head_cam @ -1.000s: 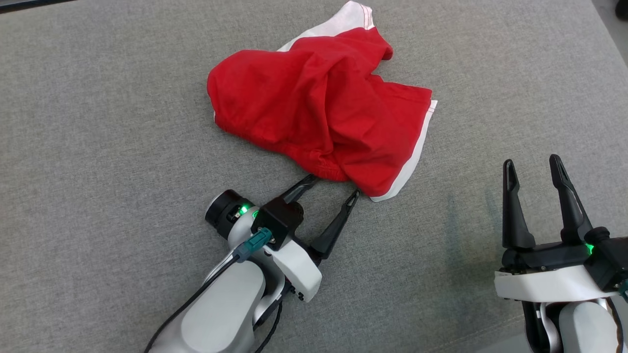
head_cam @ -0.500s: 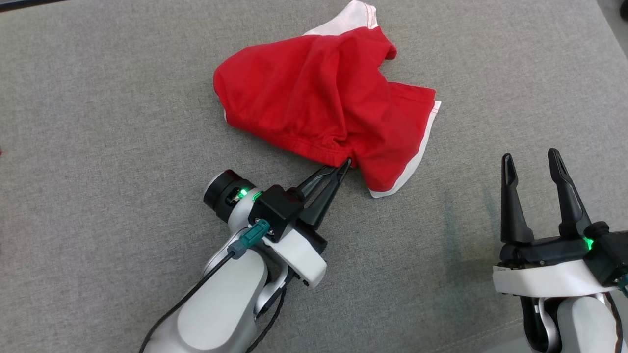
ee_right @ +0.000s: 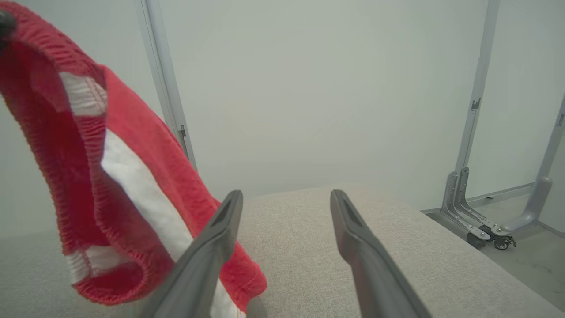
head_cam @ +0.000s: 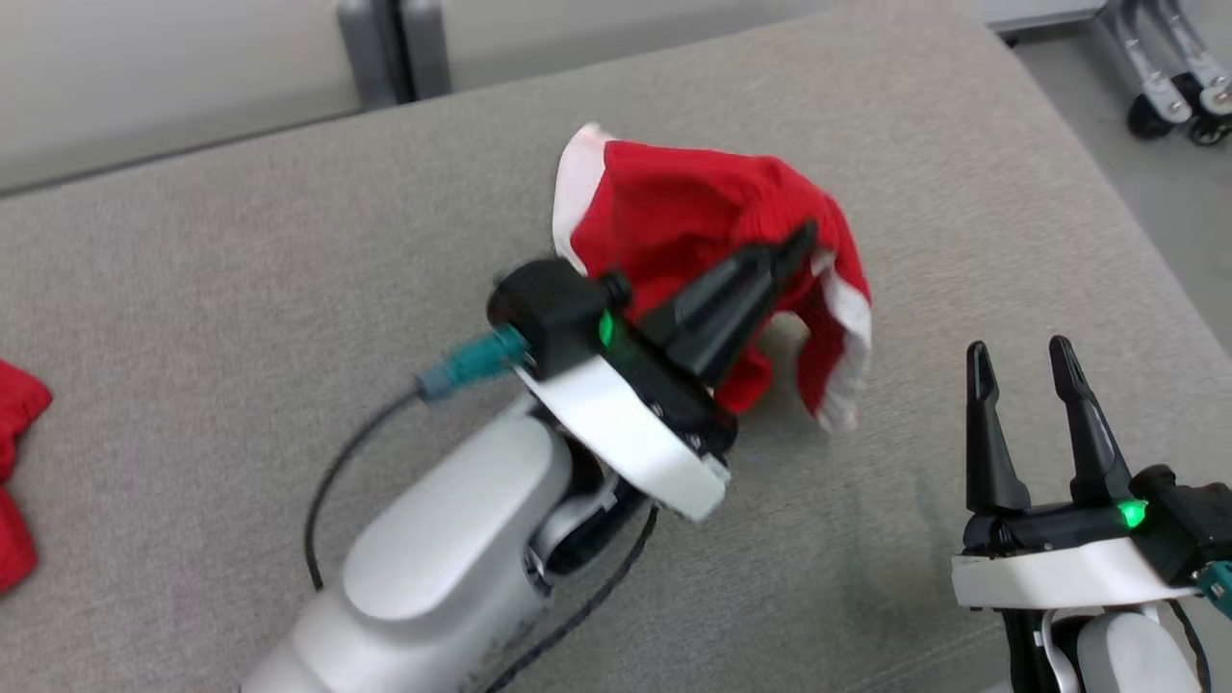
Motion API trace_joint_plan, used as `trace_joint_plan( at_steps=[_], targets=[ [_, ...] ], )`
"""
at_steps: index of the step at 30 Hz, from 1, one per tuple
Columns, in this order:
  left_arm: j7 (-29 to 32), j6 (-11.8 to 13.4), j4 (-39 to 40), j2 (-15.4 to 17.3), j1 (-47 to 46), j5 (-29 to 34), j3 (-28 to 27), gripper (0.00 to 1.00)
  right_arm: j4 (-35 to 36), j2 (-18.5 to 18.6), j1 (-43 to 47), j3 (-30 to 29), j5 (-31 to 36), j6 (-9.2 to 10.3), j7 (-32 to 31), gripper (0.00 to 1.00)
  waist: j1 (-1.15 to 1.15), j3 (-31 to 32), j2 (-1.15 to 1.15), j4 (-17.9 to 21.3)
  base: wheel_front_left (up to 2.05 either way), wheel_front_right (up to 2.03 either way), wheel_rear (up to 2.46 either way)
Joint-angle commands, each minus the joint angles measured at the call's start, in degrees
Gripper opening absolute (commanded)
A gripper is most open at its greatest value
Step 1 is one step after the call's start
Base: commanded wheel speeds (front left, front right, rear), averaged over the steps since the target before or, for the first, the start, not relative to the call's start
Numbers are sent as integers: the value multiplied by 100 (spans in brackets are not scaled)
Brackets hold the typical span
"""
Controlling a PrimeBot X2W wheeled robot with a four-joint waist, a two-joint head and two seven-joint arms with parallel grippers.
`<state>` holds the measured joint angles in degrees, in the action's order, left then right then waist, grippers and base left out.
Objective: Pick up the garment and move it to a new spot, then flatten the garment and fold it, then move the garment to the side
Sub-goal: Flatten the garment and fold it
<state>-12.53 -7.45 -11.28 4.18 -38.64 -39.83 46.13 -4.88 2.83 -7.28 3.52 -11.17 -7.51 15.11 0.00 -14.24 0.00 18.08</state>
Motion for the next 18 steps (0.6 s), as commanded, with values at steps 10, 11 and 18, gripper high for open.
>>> trace_joint_plan(
  at_steps=[10,11,18],
  targets=[
    [1019,881,387,380,659,-1423,-934,0,26,8,231,-191,40,4,7,100,0,396,0,132,0,0,0],
    [1070,927,317,456,796,-1449,-916,0,17,6,238,-188,87,3,7,100,0,372,0,70,0,0,0],
    [321,956,-863,569,1251,-1093,-901,33,-70,14,249,-137,274,4,7,100,0,287,0,-252,0,0,0]
  ],
)
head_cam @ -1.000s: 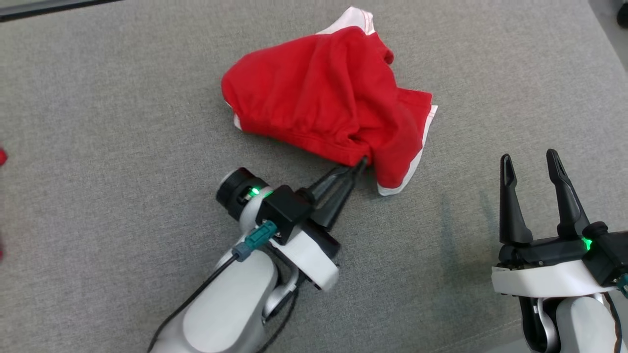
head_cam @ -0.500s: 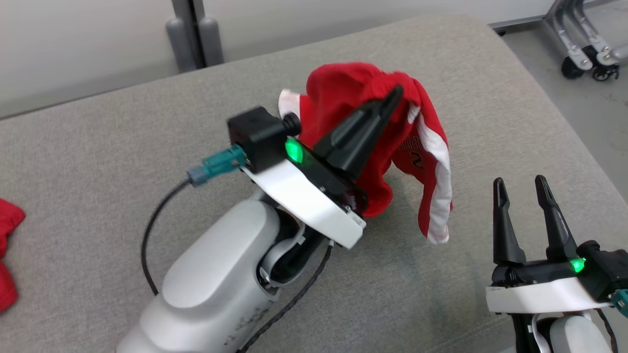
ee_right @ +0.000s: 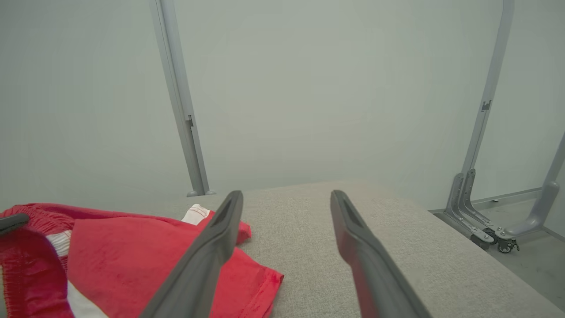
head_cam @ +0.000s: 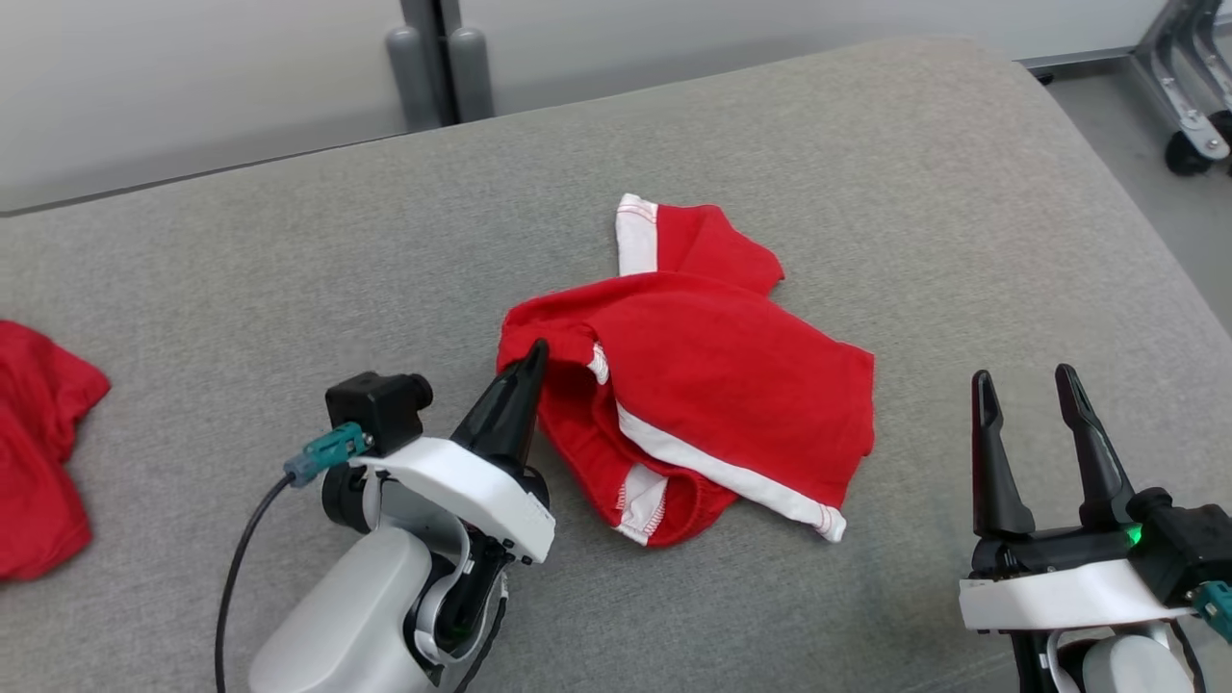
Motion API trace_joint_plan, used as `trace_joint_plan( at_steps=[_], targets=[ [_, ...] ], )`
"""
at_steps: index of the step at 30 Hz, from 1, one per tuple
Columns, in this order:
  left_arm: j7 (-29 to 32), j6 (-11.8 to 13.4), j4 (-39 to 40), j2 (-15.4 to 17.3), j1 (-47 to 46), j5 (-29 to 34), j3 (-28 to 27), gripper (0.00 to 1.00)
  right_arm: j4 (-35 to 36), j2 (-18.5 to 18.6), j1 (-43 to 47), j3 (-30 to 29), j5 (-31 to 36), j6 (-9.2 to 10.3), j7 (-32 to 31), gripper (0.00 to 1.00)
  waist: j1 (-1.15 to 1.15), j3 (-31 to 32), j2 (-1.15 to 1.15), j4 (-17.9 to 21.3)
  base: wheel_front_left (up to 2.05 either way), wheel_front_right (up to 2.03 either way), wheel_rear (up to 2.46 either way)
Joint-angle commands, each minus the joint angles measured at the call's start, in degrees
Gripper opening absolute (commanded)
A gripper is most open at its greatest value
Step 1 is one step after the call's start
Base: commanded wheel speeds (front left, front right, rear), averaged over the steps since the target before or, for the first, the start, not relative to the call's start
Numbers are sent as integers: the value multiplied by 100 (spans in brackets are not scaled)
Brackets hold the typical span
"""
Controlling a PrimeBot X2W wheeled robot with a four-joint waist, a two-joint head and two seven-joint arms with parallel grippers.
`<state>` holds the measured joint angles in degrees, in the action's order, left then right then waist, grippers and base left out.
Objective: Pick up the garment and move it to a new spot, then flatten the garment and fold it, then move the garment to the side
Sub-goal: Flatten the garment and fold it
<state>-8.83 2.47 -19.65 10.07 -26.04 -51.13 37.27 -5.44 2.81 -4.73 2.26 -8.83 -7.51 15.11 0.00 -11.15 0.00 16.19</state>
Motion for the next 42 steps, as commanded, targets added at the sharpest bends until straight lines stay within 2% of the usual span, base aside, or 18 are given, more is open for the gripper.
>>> trace_joint_plan(
  at_steps=[1,2,8,17,28,29,30,31,32,42],
  targets=[
    [-183,-52,-202,-89,-7,40,-43,83,-19,15,-14,6,70,4,7,100,0,-18,0,-96,0,0,0],
    [-279,-75,-359,-150,-8,44,-63,100,-20,16,-18,9,81,4,7,100,0,-9,0,-129,0,0,0],
    [-538,-310,-1023,-464,-25,154,50,100,-37,15,13,33,172,4,7,100,0,82,0,-258,0,0,0],
    [-527,-594,-1409,-642,-171,37,274,100,-63,16,47,147,172,4,7,100,0,129,0,-176,0,0,0],
    [-557,-605,-1979,-697,-610,-324,215,100,-31,14,-19,201,187,4,7,100,0,-26,0,116,0,0,0],
    [-568,-623,-2016,-700,-632,-350,218,78,-33,14,-7,194,189,4,7,100,0,-37,0,128,0,0,0],
    [-581,-643,-2052,-702,-649,-359,227,47,-35,15,0,184,187,4,7,100,0,-46,0,139,0,0,0],
    [-583,-653,-2080,-703,-656,-360,239,22,-37,15,4,179,186,4,7,100,0,-53,0,148,0,0,0],
    [-592,-671,-2107,-704,-653,-380,251,0,-41,14,11,175,189,4,7,100,0,-55,0,155,0,0,0],
    [-634,-826,-1805,-703,-440,-519,310,0,-155,12,108,357,156,4,7,100,0,13,0,10,0,0,0]
  ],
)
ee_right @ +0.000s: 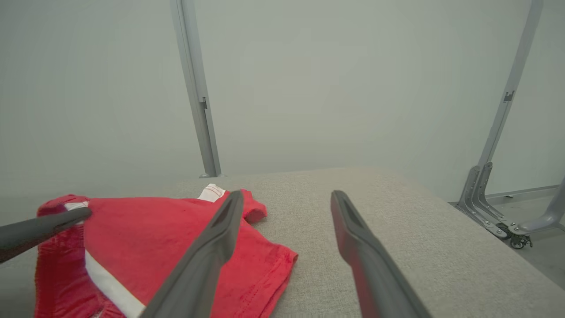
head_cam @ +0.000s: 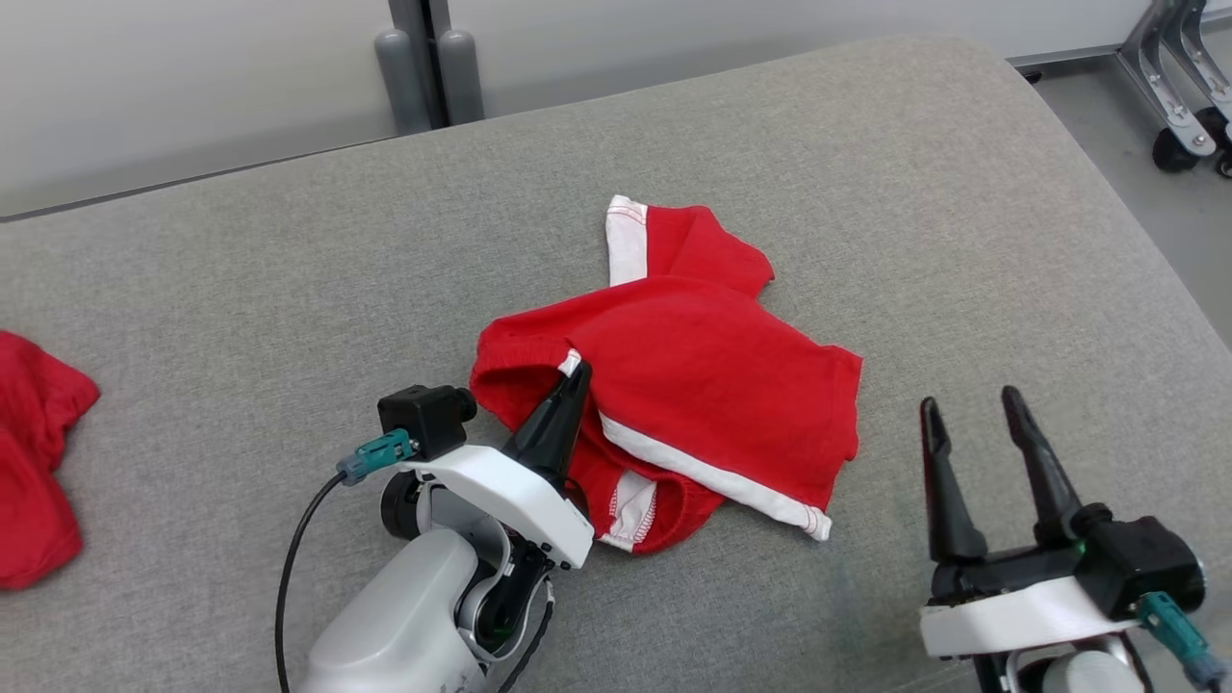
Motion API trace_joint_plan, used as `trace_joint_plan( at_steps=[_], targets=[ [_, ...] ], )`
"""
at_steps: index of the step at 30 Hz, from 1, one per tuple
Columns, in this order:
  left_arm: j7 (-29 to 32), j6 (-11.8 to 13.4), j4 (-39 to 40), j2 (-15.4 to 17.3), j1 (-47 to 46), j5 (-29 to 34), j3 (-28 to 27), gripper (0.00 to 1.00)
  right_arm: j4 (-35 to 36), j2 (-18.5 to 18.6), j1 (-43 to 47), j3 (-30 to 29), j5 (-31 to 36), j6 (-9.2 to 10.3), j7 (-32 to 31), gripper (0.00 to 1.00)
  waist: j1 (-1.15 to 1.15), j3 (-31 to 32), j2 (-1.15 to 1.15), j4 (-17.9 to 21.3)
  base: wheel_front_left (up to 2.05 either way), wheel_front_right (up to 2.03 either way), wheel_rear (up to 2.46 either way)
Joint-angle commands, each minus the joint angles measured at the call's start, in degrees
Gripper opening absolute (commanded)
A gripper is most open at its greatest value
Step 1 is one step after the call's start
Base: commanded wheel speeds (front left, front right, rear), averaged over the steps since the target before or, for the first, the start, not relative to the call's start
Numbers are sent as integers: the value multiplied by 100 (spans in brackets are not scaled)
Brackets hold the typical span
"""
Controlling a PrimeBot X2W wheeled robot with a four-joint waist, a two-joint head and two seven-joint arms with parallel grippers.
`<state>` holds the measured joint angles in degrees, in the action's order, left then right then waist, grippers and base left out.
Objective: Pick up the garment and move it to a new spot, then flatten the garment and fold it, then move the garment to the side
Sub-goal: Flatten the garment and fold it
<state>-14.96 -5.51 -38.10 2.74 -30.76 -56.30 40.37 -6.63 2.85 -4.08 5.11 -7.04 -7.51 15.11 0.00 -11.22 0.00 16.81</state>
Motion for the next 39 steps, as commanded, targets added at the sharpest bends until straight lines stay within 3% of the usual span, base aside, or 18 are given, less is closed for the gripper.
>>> trace_joint_plan(
  at_steps=[1,8,15,21,27,29,30,31,33,34,35,39],
  targets=[
    [-23,-28,75,29,61,4,-2,0,-111,7,56,180,-71,3,6,100,0,24,0,-87,0,0,0],
    [-27,7,264,29,158,71,69,0,-1295,14,-238,1231,119,4,7,100,0,24,0,-316,0,0,0],
    [-22,66,383,32,114,111,218,0,-2081,11,-432,1025,-42,4,7,100,0,9,0,-537,0,0,0],
    [-22,79,367,28,-34,139,259,0,-2508,118,-345,1401,-617,4,7,100,0,-84,0,-674,0,0,0],
    [-23,69,436,29,-103,108,270,0,-2689,207,-512,1596,-768,4,5,100,0,-190,0,-729,0,0,0],
    [-23,64,438,27,-116,119,281,0,-2623,194,-565,1600,-764,4,6,91,0,-219,0,-735,0,0,0],
    [-23,59,430,29,-119,130,287,0,-2603,185,-572,1594,-762,4,6,75,0,-229,0,-739,0,0,0],
    [-23,56,420,29,-124,141,290,0,-2581,179,-587,1598,-755,4,6,52,0,-236,0,-743,0,0,0],
    [-23,50,398,27,-131,152,279,0,-2526,173,-590,1647,-741,4,7,41,0,-244,0,-741,0,0,0],
    [-23,44,383,28,-136,152,267,0,-2503,187,-578,1677,-731,4,7,28,0,-246,0,-738,0,0,0],
    [-23,37,365,30,-140,155,252,0,-2471,222,-568,1698,-712,4,7,0,0,-245,0,-734,0,0,0],
    [-23,14,303,29,-131,208,173,0,-2249,307,-509,1631,-739,4,7,0,0,-223,0,-713,0,0,0]
  ],
)
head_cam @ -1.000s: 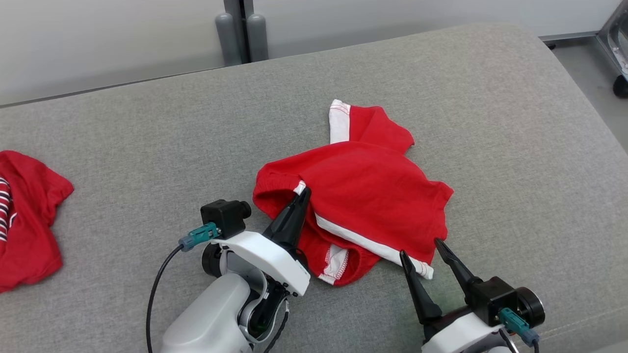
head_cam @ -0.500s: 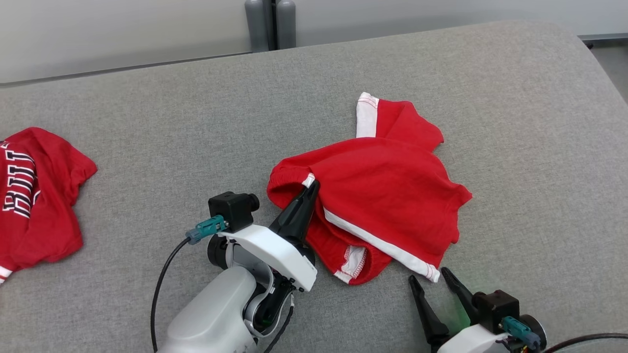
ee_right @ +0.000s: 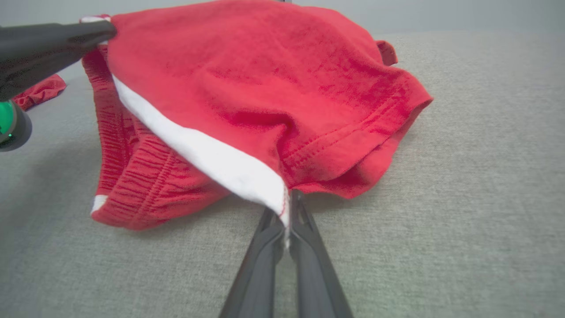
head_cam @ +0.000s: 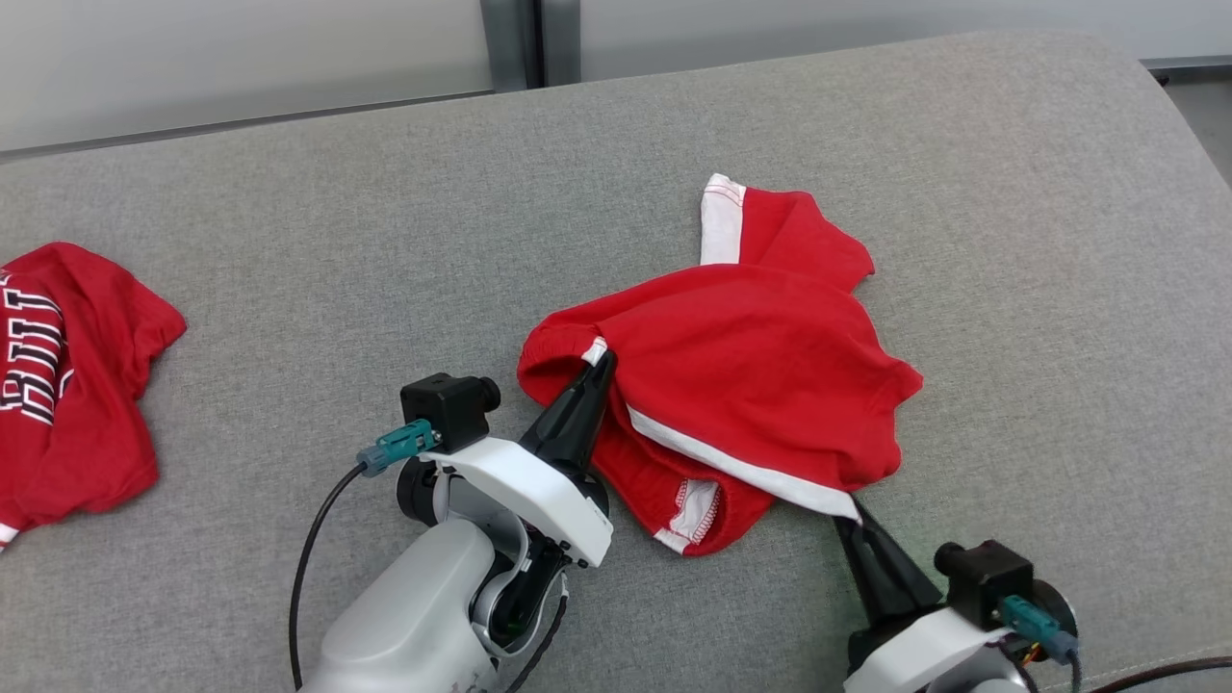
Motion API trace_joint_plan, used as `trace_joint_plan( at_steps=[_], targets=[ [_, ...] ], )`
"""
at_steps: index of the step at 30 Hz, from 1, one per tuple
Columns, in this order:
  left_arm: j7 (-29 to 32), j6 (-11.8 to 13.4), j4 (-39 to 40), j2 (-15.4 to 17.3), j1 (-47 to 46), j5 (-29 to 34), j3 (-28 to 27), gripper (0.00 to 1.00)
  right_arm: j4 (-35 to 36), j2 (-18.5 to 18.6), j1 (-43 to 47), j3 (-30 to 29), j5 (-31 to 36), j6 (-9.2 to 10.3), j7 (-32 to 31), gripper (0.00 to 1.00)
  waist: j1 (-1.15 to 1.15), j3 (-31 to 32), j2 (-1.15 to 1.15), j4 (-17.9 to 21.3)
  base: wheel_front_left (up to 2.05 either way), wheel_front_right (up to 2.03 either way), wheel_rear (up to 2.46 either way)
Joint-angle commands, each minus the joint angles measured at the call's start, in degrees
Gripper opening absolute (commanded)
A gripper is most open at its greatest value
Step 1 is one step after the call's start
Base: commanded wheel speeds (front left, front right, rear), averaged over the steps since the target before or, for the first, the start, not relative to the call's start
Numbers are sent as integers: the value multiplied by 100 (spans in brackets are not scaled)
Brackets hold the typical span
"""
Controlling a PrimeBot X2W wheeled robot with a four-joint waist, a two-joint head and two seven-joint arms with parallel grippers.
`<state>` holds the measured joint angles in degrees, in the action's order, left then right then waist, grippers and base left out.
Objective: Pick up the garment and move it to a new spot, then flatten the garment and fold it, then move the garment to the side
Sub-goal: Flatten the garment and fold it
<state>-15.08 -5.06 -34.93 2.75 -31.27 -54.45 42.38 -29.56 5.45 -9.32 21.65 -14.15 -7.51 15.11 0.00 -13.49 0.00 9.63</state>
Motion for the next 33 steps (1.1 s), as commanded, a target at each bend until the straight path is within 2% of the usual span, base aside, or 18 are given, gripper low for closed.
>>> trace_joint_plan(
  at_steps=[1,6,12,15,16,17,18,24,30,31,32,33],
  targets=[
    [-11,-40,-26,28,-69,58,-52,0,122,56,26,-112,-52,4,7,0,0,13,0,12,0,0,0],
    [48,-161,36,126,24,20,49,0,554,251,-66,-881,-21,5,7,0,0,48,0,71,0,0,0],
    [275,-227,853,733,216,-208,535,0,573,557,-288,-1714,284,14,7,0,0,153,0,43,0,0,0],
    [403,-231,1530,1184,355,-531,932,0,507,670,-308,-1835,321,16,7,0,0,226,0,-42,0,0,0],
    [473,-232,1993,1514,409,-776,1188,0,463,741,-295,-1902,312,20,7,0,0,263,0,-96,0,0,0],
    [507,-233,2216,1674,414,-894,1305,0,456,764,-289,-1926,325,7,7,0,0,277,0,-121,0,0,0],
    [507,-233,2216,1674,414,-894,1305,0,456,764,-289,-1926,325,7,7,0,0,277,0,-121,0,0,0],
    [459,-238,3053,2532,446,-1339,1737,0,394,712,-202,-2081,423,7,7,0,0,358,0,-233,0,0,0],
    [181,-239,3156,2895,520,-1534,1763,0,181,635,-5,-1822,244,7,7,0,0,407,0,-273,0,0,0],
    [140,-239,3133,2932,518,-1529,1734,0,115,616,18,-1756,182,8,7,35,0,405,0,-274,0,0,0],
    [118,-239,3105,2958,529,-1534,1713,0,37,613,49,-1646,139,8,7,82,0,394,0,-270,0,0,0],
    [90,-239,3063,2979,542,-1516,1711,0,-40,613,76,-1515,82,7,7,100,0,379,0,-262,0,0,0]
  ],
)
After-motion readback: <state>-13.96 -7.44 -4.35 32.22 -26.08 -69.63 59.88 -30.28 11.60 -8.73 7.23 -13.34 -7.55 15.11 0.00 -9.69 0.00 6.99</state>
